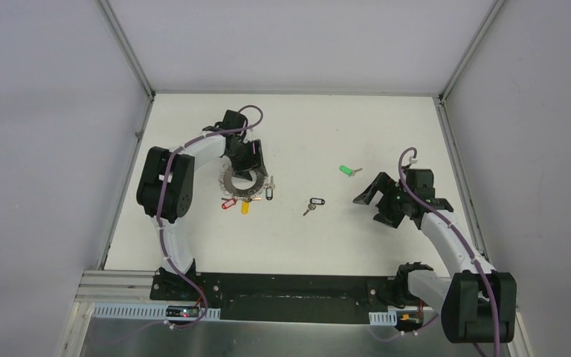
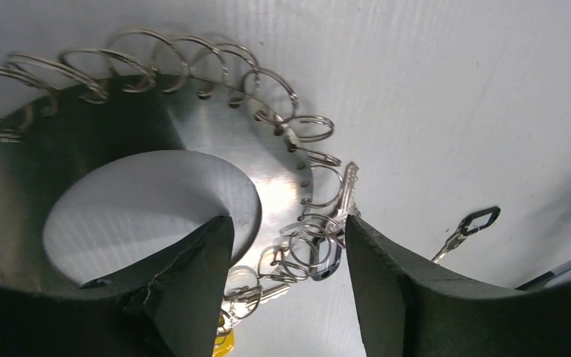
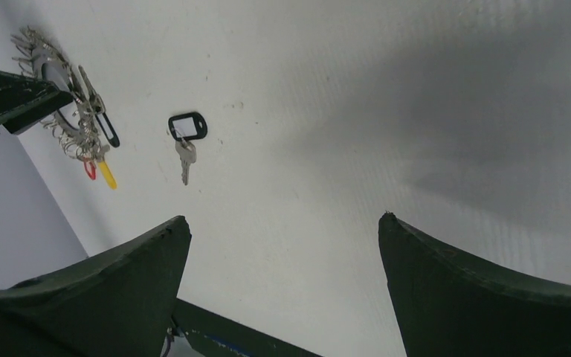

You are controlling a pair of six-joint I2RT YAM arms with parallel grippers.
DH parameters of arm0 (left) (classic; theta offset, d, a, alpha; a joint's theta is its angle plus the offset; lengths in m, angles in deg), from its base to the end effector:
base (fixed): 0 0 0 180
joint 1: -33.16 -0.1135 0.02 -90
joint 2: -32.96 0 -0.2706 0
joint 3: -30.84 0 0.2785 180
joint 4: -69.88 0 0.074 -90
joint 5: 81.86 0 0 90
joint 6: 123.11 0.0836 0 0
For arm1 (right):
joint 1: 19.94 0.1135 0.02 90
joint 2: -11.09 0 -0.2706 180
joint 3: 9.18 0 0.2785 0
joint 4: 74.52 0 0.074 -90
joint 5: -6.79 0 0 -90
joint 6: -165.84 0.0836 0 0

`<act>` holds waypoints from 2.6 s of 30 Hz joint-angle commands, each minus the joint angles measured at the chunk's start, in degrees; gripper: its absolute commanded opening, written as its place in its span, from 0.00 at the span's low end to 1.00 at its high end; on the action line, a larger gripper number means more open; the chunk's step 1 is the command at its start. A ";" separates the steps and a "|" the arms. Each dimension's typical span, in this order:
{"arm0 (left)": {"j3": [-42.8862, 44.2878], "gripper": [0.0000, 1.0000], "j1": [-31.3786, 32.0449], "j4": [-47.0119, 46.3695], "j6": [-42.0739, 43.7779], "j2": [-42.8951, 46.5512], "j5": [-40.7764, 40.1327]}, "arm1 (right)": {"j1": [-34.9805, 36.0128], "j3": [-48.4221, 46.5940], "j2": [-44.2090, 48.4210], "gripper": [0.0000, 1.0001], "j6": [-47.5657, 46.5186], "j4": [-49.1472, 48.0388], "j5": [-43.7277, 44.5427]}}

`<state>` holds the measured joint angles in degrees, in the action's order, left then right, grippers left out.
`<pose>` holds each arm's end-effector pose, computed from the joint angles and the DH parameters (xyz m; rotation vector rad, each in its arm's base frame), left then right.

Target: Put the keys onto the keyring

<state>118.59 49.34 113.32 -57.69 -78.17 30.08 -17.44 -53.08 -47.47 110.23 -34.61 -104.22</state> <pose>0.4070 -0.1506 0.1161 -0.0944 2.8109 -0.7114 0.2349 0.0403 0.1500 0.5615 2.5211 0.7141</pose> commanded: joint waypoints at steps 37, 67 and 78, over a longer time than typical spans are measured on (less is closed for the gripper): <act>-29.16 0.61 15.28 -0.32 -20.84 48.09 -6.11 | 31.36 -36.11 -43.80 0.56 -8.85 -0.15 -1.64; -29.01 0.57 11.12 10.50 -21.92 40.58 -8.85 | 25.50 -33.58 -39.29 0.59 -15.90 6.46 5.91; -31.61 0.56 7.72 12.59 -23.12 46.75 -12.23 | 38.62 -39.48 -47.33 0.35 -13.45 7.87 4.48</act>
<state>87.36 57.43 124.71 -79.37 -37.58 20.66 18.54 -90.90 -91.01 95.59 -27.47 -99.11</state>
